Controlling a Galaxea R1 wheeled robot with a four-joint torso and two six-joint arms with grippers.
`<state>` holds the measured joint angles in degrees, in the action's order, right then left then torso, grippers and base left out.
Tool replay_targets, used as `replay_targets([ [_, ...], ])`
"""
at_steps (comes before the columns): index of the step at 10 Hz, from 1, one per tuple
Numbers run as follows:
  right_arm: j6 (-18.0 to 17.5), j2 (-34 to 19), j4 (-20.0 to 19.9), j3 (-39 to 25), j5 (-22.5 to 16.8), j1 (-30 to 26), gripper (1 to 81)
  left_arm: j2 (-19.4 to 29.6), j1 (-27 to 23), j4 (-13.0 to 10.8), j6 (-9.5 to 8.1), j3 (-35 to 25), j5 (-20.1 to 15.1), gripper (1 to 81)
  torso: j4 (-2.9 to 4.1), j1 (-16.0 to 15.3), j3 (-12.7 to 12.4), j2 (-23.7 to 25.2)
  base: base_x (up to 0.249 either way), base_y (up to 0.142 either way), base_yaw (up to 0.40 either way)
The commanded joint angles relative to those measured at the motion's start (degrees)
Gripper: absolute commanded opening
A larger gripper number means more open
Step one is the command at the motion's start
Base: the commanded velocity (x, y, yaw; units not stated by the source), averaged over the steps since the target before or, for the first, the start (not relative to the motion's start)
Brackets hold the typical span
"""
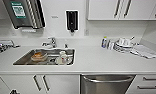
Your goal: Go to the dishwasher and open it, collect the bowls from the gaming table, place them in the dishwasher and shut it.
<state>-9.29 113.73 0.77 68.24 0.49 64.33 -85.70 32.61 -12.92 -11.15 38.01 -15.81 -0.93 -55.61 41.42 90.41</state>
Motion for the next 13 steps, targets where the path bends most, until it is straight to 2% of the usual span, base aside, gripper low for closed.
replay_targets([
  [1,-6.17,-5.49,-0.77,-4.71,-3.12,-8.98,81.1,2.10,-7.68,0.18,0.17,-1.01,-1.06,81.1,0.00,0.00,0.00,0.00,0.000,0.000,0.000],
  [3,-10.57,-6.29,-0.86,-5.85,-5.40,-13.47,81.1,1.75,-7.95,0.00,0.17,-1.45,-0.71,81.1,0.00,0.00,0.02,0.00,0.000,0.000,0.000],
  [5,-19.96,-4.80,-0.94,-5.15,-8.57,-18.12,81.1,-0.35,-7.95,0.53,0.08,-1.62,-0.54,81.1,0.00,0.00,0.02,0.00,0.000,0.000,0.000],
  [6,-23.20,-4.01,-1.03,-4.97,-9.44,-20.14,81.1,-1.32,-7.87,0.62,0.08,-1.71,-0.45,81.1,0.00,0.00,0.02,0.00,0.000,0.000,0.000],
  [8,-32.27,-1.29,-0.94,-2.96,-9.80,-23.67,81.1,-2.99,-7.95,0.44,0.08,-1.71,-0.27,81.1,0.00,0.00,0.05,-0.02,0.000,0.000,0.000],
  [10,-36.23,3.11,-0.77,0.47,-9.54,-25.25,81.1,-3.87,-7.95,0.00,0.26,-1.53,-0.36,81.1,0.00,0.00,0.07,-0.02,0.000,0.000,0.000],
  [13,-44.83,3.38,-1.56,3.03,-8.31,-28.76,81.1,-3.96,-7.95,0.18,0.08,-0.83,-0.36,81.1,0.00,-0.02,0.09,-0.02,0.000,0.000,0.000],
])
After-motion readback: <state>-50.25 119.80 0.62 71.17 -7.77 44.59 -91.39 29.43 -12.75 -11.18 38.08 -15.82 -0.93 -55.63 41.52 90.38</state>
